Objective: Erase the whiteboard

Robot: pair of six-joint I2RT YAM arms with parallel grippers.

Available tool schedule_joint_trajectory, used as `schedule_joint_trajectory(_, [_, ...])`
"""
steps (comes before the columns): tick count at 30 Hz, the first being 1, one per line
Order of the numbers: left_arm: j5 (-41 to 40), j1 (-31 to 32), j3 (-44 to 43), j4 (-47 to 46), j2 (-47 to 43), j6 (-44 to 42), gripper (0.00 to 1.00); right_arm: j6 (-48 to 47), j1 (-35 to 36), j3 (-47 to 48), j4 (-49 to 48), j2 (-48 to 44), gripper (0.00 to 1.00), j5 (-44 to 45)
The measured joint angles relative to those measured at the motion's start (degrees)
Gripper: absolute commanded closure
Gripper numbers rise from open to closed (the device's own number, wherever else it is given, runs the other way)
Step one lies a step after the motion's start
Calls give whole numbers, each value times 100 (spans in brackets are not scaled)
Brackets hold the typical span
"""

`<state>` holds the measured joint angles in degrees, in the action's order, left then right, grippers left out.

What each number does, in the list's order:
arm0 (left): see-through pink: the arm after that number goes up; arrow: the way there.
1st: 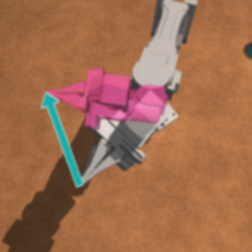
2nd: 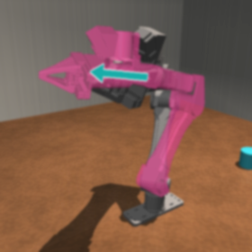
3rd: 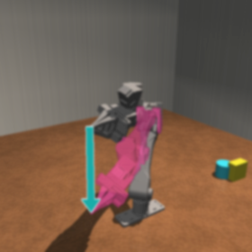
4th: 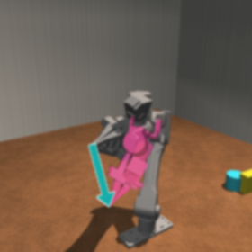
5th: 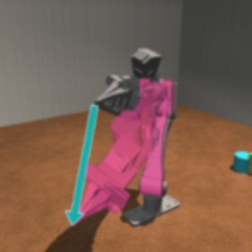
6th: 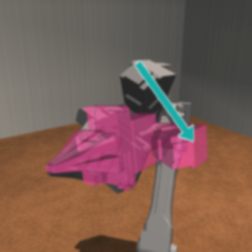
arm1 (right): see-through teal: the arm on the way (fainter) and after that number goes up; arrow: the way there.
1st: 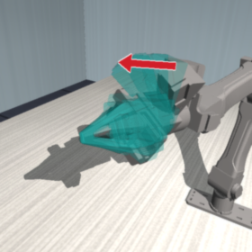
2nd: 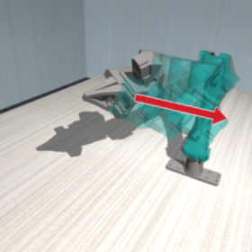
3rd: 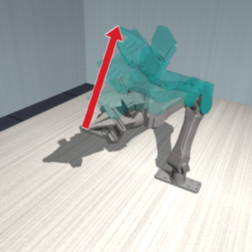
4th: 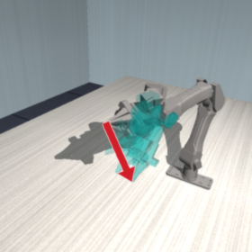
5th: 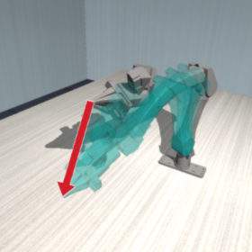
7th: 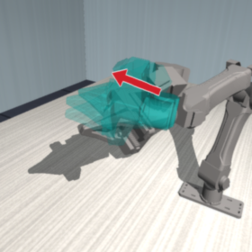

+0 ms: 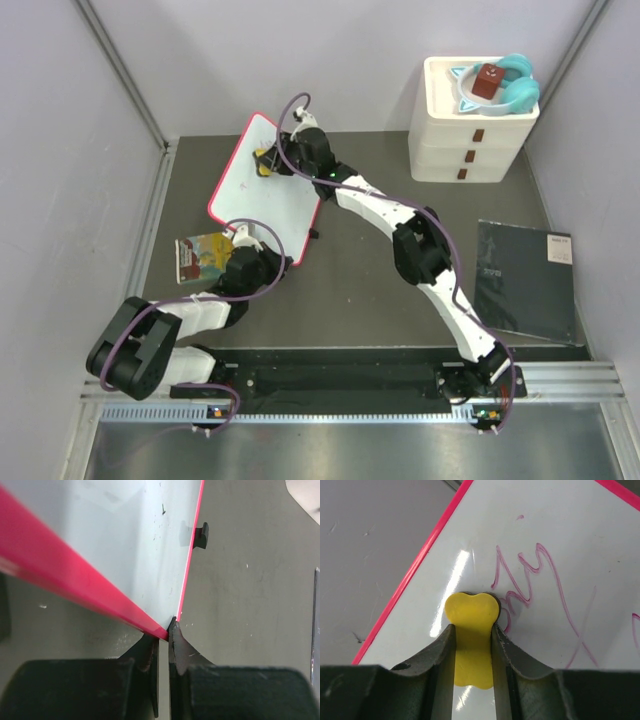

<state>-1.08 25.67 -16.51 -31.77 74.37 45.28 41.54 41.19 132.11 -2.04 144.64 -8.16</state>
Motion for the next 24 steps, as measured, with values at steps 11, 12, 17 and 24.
schedule_joint_trajectory(11, [-20,9,0,28,0,101,100,-426,470,-234,-42,-278,100,7])
schedule_joint_trajectory(12, [-22,9,0,31,0,103,100,-448,546,-234,-46,-308,100,-28])
schedule_joint_trajectory(17, [-35,24,15,76,-66,105,100,-542,855,-234,-55,-426,100,-107])
schedule_joint_trajectory(24, [-46,31,33,101,-92,125,100,-645,892,-227,-52,-435,100,-26])
